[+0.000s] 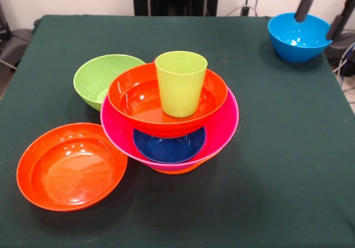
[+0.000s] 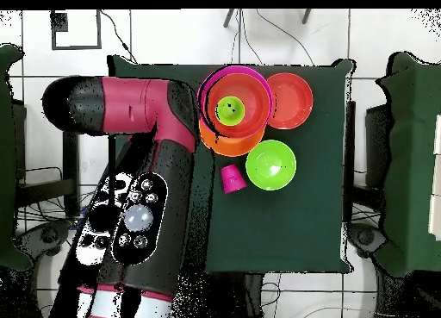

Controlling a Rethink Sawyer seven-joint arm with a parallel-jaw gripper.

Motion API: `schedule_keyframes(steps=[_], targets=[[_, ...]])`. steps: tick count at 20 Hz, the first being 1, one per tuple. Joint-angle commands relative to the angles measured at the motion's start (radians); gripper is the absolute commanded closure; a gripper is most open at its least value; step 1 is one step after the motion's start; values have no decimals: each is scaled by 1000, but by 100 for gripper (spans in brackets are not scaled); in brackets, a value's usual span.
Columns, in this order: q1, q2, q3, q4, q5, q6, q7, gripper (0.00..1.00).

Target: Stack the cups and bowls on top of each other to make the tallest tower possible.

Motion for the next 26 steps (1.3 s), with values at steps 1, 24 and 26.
schedule_keyframes(steps=[1,24,26], targets=[[-57,-43,193,165,-110,-40,-334,0],[2,-41,118,143,-127,-3,118,0],[41,-33,65,158,-125,-42,201,0]])
